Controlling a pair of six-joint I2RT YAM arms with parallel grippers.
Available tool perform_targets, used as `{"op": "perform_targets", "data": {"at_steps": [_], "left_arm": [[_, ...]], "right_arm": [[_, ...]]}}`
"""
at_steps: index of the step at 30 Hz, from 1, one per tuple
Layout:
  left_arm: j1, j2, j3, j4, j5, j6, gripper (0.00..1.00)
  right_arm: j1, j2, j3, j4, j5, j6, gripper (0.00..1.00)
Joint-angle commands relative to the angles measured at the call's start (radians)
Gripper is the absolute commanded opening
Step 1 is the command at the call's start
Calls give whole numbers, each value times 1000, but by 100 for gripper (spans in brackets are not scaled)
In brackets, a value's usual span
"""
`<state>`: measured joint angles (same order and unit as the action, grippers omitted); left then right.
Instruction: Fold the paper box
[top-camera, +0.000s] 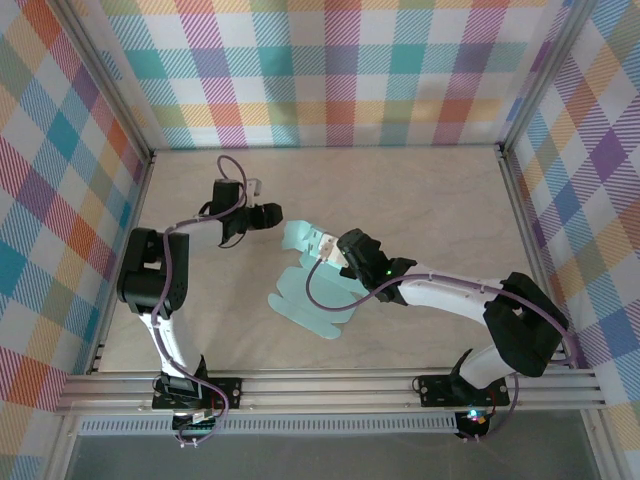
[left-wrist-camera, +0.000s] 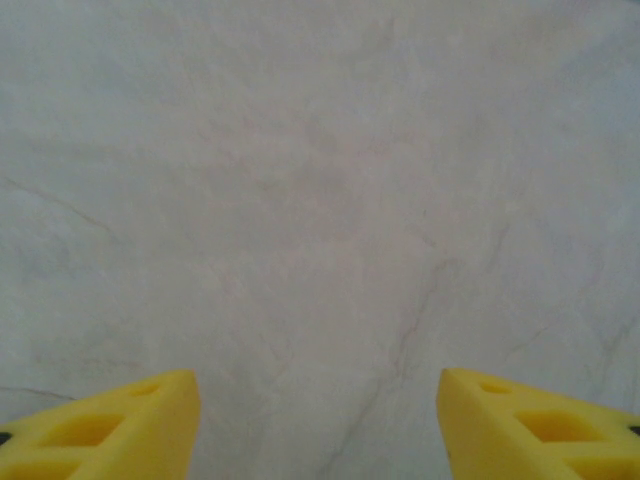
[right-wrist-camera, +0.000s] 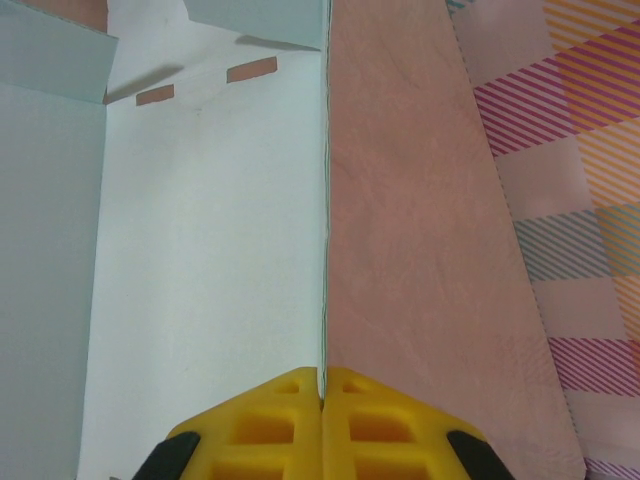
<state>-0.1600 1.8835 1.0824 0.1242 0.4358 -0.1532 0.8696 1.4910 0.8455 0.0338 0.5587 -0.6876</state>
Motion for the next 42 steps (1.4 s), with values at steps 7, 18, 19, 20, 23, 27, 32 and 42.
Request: {"op": "perform_targets", "data": {"at_steps": [7, 18, 19, 20, 23, 27, 32, 42], "left_arm": [[-82, 17, 70, -155, 203, 169, 55], [-94, -91, -130, 23, 205, 84, 41], [-98, -100, -152, 40, 205, 79, 41], [-102, -107, -172, 59, 203, 74, 41], [-117, -122, -216, 102, 189, 69, 41], [-131, -133, -245, 120, 181, 70, 41], [-143, -144, -263, 142, 170, 70, 41], [-153, -154, -240, 115, 121, 110, 44]], "right_arm": [[-12, -33, 32, 4, -32, 24, 0], [-4, 34, 25, 84, 72, -100, 0], [0, 43, 20, 104, 85, -122, 0], [5, 53, 16, 125, 98, -143, 0], [18, 74, -3, 193, 129, -199, 0], [27, 96, -25, 267, 144, -257, 0], [26, 135, -73, 394, 196, -356, 0], [50, 216, -100, 539, 251, -452, 0]]}}
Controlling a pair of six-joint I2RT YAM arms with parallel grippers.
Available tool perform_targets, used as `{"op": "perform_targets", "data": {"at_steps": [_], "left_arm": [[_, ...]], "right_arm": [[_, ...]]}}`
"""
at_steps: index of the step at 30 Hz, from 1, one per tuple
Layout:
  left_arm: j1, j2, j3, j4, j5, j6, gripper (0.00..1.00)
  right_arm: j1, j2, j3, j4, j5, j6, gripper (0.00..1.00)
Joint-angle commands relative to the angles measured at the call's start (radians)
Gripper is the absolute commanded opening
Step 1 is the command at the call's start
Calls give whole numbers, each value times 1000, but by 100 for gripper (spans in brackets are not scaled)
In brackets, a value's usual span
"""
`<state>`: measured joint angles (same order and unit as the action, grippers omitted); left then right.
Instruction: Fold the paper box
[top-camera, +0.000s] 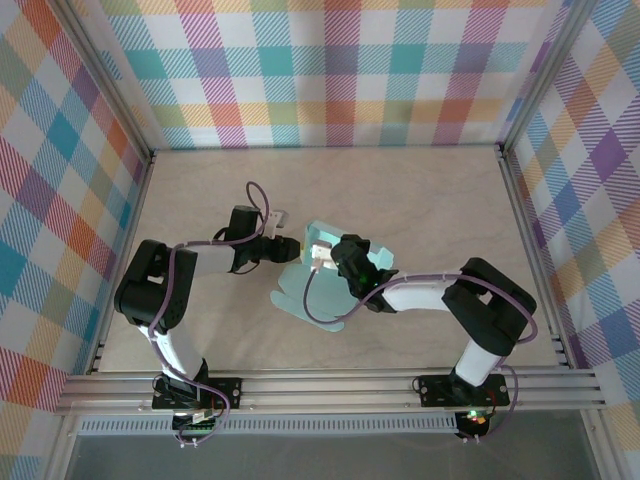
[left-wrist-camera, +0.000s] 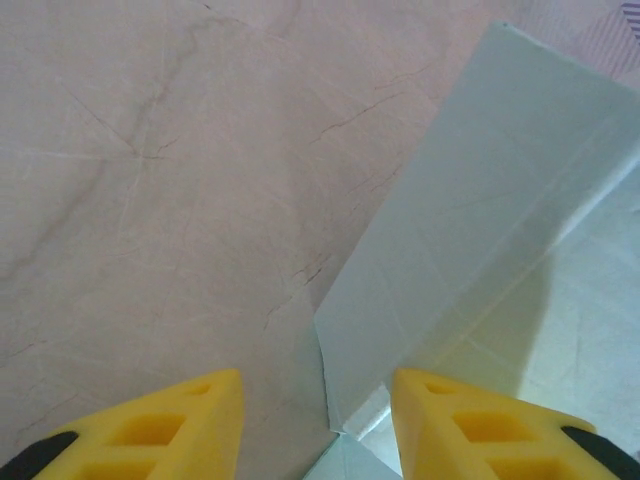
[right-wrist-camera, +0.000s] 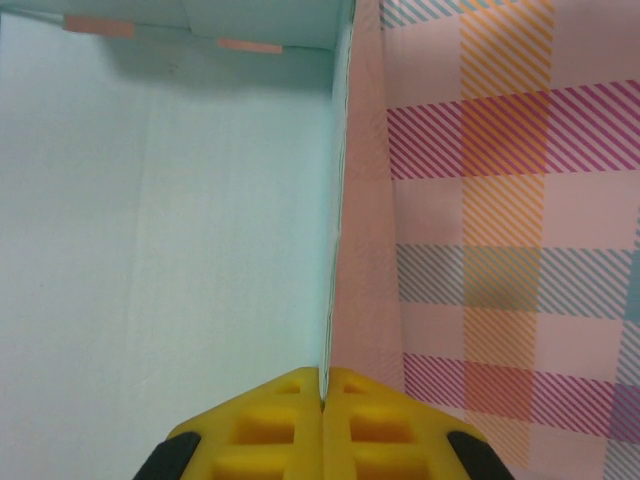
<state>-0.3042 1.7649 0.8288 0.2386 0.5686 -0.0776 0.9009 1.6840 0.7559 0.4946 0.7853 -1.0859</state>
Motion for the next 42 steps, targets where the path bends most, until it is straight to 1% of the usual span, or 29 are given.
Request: {"op": "perform_targets", "data": {"at_steps": [1, 5, 12, 14, 16, 18, 25, 30, 34, 37, 42], "left_arm": [[-9, -36, 13, -1, -14, 37, 44], [-9, -39, 0, 3, -14, 42, 44], [-9, -82, -37, 26, -16, 63, 45], [-9, -81, -27, 1, -11, 82, 44], [-10, -79, -22, -21, -12, 94, 42], [-10, -79, -19, -25, -13, 97, 42], [-21, -70, -5, -36, -14, 98, 39], [-38, -76, -9, -45, -65, 112, 42], [-65, -67, -9, -45, -122, 123, 42], [-85, -62, -12, -32, -149, 119, 41], [-103, -76, -41, 35, -154, 98, 40]], "right_arm": [[22, 27, -10, 88, 29, -64, 0], [27, 44, -11, 114, 44, -87, 0], [33, 41, -3, 88, 42, -93, 0], [37, 46, -7, 91, 42, -106, 0], [39, 58, -17, 113, 43, -130, 0], [44, 68, -34, 186, 48, -167, 0], [51, 100, -59, 259, 73, -204, 0], [68, 84, -68, 268, 89, -206, 0], [83, 73, -86, 280, 98, -214, 0], [102, 81, -107, 316, 111, -228, 0], [117, 118, -134, 452, 160, -296, 0]]}}
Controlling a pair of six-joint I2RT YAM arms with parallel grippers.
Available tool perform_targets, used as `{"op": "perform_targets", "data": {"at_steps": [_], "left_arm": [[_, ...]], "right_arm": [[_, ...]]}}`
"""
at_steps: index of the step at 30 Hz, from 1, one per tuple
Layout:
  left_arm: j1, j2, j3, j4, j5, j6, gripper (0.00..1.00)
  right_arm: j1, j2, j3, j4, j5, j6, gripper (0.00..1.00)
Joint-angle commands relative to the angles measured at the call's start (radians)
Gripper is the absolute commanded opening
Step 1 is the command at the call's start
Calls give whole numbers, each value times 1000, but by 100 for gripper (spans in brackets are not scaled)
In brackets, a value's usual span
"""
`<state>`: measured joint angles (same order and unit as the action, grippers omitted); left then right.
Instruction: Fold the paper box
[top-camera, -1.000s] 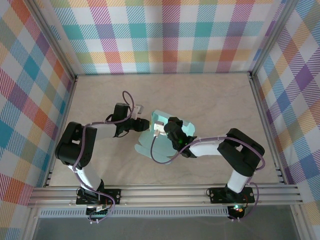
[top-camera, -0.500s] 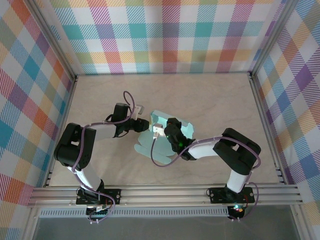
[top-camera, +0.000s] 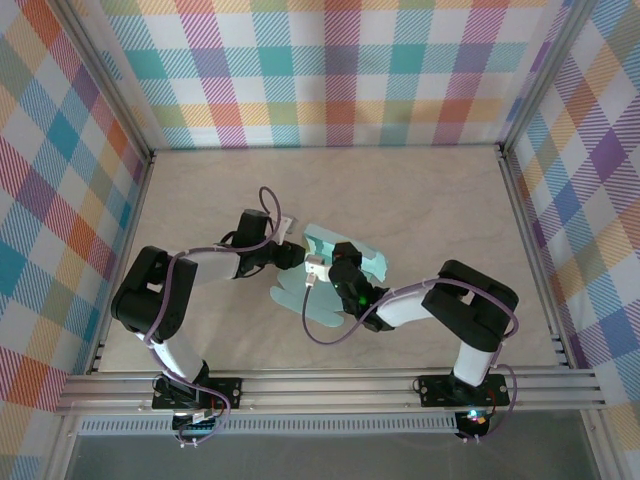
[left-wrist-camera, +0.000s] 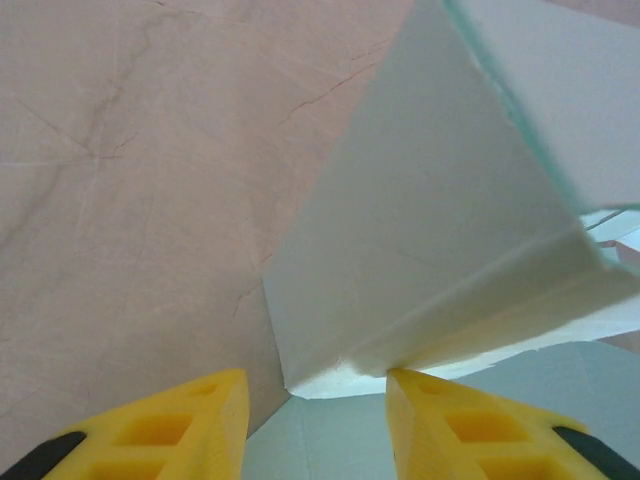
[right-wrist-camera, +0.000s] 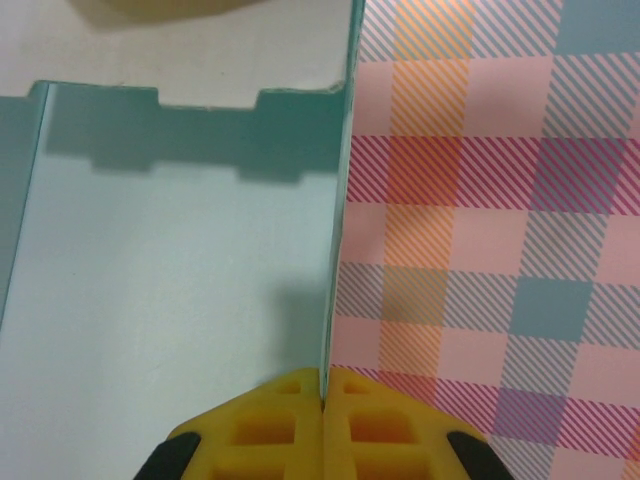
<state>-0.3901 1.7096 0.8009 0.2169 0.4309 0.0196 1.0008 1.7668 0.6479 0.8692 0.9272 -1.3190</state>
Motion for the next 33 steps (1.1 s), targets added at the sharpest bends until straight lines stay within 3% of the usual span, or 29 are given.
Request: {"op": "perform_targets", "data": {"at_steps": [1, 16, 19, 33], "left_arm": [[-20, -21, -16, 66, -20, 0, 40], [-96, 8, -75, 310, -93, -13, 34], [-101, 16, -101, 387, -116, -40, 27], [-126, 66, -87, 482, -127, -125, 23]], "right_arm": [[19, 40, -30, 90, 23, -65, 0], [48, 19, -21, -36, 22, 59, 0], [52, 10, -22, -66, 22, 84, 0], [65, -23, -8, -212, -2, 197, 0]]}}
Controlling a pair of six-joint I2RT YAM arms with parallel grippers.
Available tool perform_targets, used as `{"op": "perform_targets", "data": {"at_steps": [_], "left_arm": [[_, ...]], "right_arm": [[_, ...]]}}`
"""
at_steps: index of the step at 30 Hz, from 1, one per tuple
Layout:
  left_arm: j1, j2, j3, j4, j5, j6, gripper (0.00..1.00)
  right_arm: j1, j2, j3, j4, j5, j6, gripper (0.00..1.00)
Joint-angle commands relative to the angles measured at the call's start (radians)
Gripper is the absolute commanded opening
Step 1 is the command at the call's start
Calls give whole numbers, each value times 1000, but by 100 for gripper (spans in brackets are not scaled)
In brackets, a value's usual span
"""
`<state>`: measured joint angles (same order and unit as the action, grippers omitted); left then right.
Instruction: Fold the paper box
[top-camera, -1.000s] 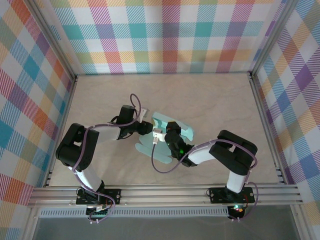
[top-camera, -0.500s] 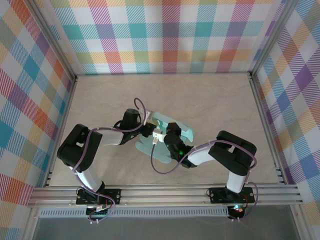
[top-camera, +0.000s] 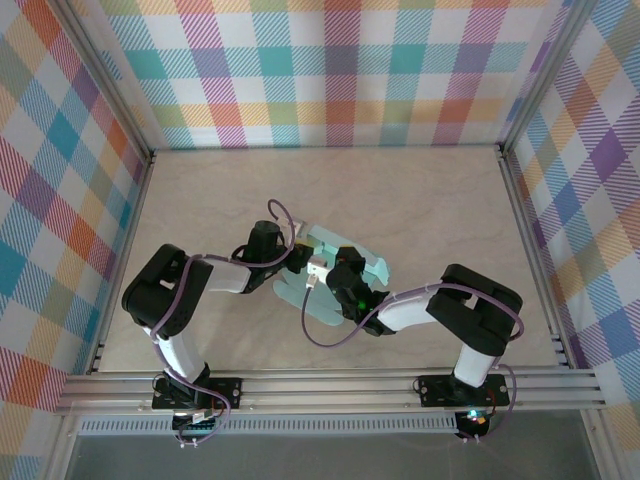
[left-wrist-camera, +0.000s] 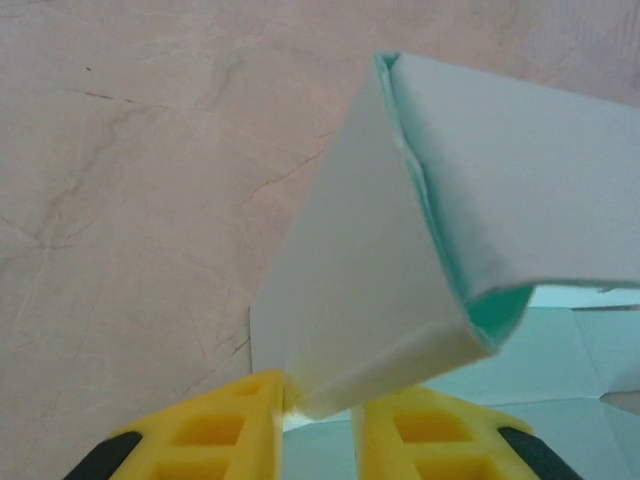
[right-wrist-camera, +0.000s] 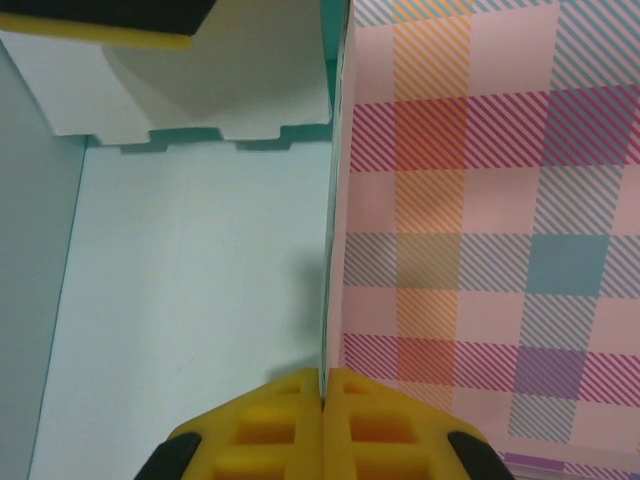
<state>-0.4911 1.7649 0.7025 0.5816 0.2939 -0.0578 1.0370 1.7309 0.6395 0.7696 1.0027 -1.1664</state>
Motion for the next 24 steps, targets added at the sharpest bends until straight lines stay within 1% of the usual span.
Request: {"op": "perform_targets", "data": {"at_steps": [1, 3, 10, 14, 15, 20, 23, 24], "left_arm": [[-26, 13, 16, 116, 3, -66, 25], [-27, 16, 20, 125, 1, -77, 25], [-32, 22, 22, 132, 11, -89, 17], [-34, 28, 22, 135, 28, -84, 16], [-35, 29, 23, 136, 30, -83, 16], [-36, 36, 33, 109, 44, -65, 12], [-37, 38, 35, 91, 45, -47, 12], [-37, 37, 36, 87, 43, -41, 12]], "right_arm": [[29, 12, 1, -113, -77, 46, 0], [29, 16, 2, -113, -78, 46, 0], [30, 19, 4, -131, -77, 69, 0], [30, 21, 7, -131, -77, 83, 0], [30, 19, 8, -163, -78, 87, 0], [29, 12, 10, -192, -88, 117, 0], [30, -6, 10, -208, -96, 136, 5], [29, -15, 9, -218, -102, 147, 10]]}}
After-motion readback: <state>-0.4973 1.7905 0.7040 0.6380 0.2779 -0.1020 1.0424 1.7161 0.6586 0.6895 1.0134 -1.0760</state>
